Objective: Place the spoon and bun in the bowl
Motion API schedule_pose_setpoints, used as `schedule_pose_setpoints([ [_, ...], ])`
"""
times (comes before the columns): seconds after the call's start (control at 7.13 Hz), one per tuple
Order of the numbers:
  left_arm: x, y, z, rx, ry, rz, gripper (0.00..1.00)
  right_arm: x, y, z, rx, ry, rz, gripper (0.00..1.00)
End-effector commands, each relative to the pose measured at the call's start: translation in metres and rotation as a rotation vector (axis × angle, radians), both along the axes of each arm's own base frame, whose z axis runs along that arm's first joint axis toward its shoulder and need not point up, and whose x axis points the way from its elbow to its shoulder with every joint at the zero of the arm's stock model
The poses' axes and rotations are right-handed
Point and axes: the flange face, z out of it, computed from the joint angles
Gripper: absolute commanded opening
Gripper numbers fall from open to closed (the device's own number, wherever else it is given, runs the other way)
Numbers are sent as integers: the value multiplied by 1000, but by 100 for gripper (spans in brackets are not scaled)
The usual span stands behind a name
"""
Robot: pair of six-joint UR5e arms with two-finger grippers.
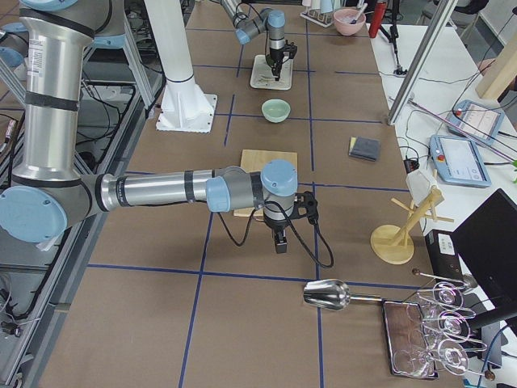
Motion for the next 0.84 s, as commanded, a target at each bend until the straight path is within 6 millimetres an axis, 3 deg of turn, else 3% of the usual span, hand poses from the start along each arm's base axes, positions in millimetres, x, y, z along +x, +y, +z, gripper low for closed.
schedule_pose_setpoints([
  [0.0,10,-6,-80,-57,109,-85,0,0,-1,-4,8,-1,0,100],
  [0.28,24,-23,-160,-74,198,-235,0,0,-1,-3,6,-1,0,100],
  [0.42,51,-13,-185,-93,223,-246,0,0,-1,-3,6,-1,0,100],
  [0.56,83,-16,-211,-109,234,-293,0,0,-1,-3,6,-1,0,100],
  [0.7,113,2,-218,-99,230,-314,0,0,-1,-4,8,-1,0,100],
])
